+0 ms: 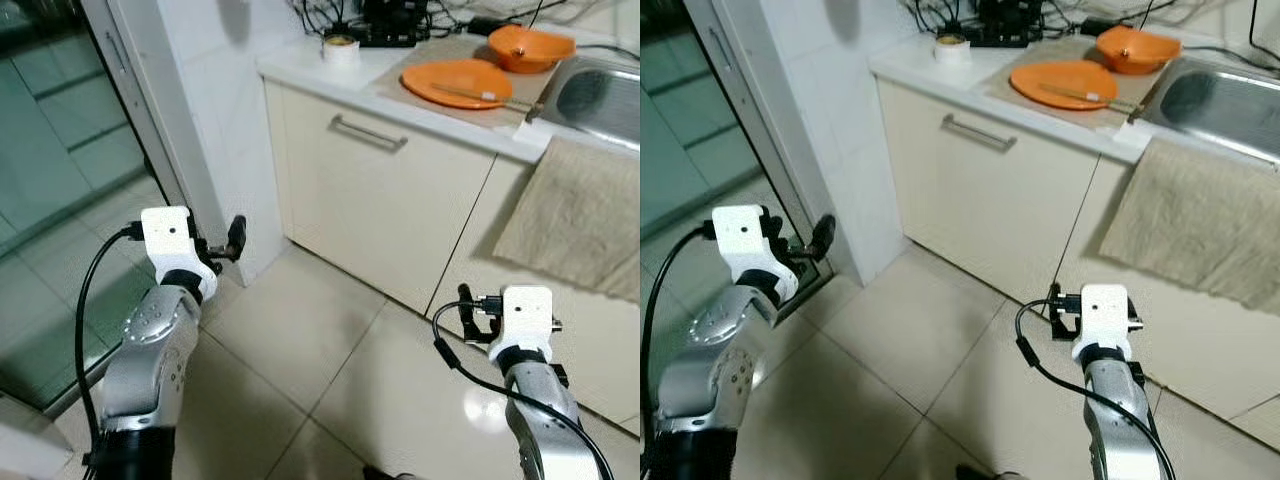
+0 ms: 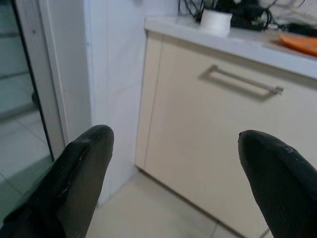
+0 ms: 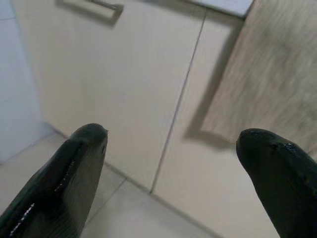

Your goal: Kitchen organization

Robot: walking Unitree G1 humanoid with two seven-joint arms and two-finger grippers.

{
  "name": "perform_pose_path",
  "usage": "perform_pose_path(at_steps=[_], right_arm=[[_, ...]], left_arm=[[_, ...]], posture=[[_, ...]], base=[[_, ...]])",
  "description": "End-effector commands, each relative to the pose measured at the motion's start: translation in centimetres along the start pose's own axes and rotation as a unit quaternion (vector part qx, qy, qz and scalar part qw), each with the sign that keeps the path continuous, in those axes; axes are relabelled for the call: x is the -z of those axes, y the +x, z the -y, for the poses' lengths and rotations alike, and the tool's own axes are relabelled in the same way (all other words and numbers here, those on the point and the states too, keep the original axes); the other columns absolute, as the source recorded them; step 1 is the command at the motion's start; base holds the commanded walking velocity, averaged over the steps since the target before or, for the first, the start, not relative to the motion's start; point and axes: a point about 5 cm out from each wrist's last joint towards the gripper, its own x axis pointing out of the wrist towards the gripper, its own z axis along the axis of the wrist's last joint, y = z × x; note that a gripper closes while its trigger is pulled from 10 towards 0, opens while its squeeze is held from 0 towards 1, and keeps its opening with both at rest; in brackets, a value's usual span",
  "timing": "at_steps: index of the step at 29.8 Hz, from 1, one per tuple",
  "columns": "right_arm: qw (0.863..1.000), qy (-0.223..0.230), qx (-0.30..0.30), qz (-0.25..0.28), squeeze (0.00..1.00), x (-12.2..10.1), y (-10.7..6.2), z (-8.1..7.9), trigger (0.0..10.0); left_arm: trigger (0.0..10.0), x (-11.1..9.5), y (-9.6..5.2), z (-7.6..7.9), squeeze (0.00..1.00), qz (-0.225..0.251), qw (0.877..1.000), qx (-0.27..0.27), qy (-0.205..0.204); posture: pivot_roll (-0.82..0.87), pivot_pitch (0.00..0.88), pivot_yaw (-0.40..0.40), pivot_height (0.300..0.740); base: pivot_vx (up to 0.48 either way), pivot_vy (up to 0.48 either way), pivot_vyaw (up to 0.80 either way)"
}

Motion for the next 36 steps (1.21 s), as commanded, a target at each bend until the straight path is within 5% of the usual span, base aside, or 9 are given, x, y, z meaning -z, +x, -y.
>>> perform_pose_path(at_steps=[1, 14, 19, 36], right_arm=[[0.999, 0.004, -0.007, 0.035, 0.00, -1.0, 0.6, -0.7, 10.0], [0.997, 0.015, -0.009, 0.075, 0.00, -2.1, 2.0, -1.3, 10.0], [0.996, 0.013, -0.015, 0.091, 0.00, -2.2, 2.8, -1.7, 10.0], [0.995, 0.021, -0.025, 0.093, 0.00, -2.0, 3.2, -2.6, 10.0]], left_arm=[[10.0, -0.6, 0.3, 0.3, 0.00, 0.022, 1.000, 0.003, 0.002], [10.0, 0.8, 1.4, 0.3, 0.00, 0.034, 0.999, -0.010, 0.004], [10.0, 4.0, 1.2, 1.0, 0.00, -0.013, 1.000, 0.018, -0.019], [10.0, 3.8, 2.4, 1.7, 0.00, 0.007, 0.999, 0.035, -0.026]], posture=[[0.01, 0.000, 0.048, 0.740], [0.00, 0.000, 0.041, 0.740], [-0.02, 0.000, 0.037, 0.740], [-0.03, 0.000, 0.040, 0.740]], base=[[0.000, 0.000, 0.00], [0.000, 0.000, 0.00], [0.000, 0.000, 0.00], [0.000, 0.000, 0.00]])
